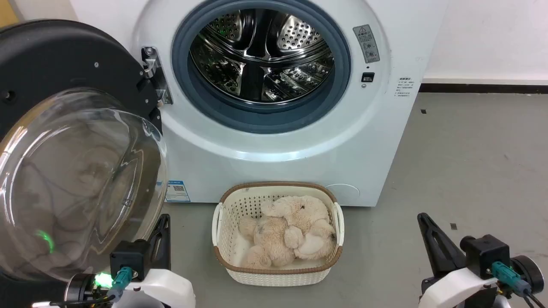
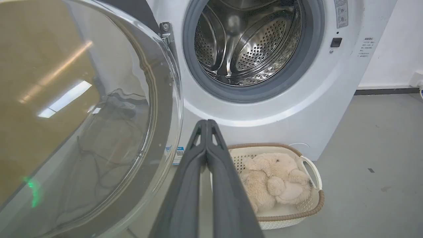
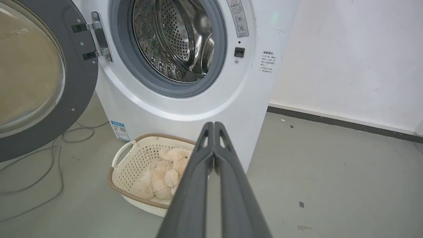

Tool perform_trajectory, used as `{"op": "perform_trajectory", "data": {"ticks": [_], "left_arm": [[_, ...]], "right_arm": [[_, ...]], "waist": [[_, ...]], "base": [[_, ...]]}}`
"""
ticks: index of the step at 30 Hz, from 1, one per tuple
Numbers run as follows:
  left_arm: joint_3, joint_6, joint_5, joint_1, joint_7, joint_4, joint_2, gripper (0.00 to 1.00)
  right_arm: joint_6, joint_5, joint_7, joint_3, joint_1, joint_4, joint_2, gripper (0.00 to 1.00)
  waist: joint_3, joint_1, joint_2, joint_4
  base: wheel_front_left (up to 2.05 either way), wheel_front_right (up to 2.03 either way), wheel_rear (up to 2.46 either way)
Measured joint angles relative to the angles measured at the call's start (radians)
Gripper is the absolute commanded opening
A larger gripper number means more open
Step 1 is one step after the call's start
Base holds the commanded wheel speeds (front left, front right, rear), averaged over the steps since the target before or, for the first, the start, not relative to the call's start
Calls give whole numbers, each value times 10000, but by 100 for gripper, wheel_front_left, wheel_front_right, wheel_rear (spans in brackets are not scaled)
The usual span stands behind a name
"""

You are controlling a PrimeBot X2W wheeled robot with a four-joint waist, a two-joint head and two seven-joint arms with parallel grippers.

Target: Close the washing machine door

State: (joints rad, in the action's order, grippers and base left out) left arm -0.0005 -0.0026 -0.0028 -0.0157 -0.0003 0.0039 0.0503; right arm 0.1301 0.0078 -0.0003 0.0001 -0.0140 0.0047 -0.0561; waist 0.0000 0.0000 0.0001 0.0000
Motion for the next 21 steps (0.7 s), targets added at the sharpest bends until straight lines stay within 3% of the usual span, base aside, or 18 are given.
{"op": "perform_trajectory", "data": {"ticks": [5,6,21], "left_arm": [[0,0,0,0,0,0,0,0],[-6,-2,-2,-2,0,4,0,100],[-67,-2,-4,-4,-148,59,0,100]], "right_arm": [[0,0,0,2,0,-2,0,0],[0,4,0,0,-3,2,0,100],[0,38,-121,2,-8,27,-2,100]], "waist": [[0,0,0,0],[0,0,0,0],[-2,0,0,57]], "base": [[0,0,0],[0,0,0],[0,0,0]]}}
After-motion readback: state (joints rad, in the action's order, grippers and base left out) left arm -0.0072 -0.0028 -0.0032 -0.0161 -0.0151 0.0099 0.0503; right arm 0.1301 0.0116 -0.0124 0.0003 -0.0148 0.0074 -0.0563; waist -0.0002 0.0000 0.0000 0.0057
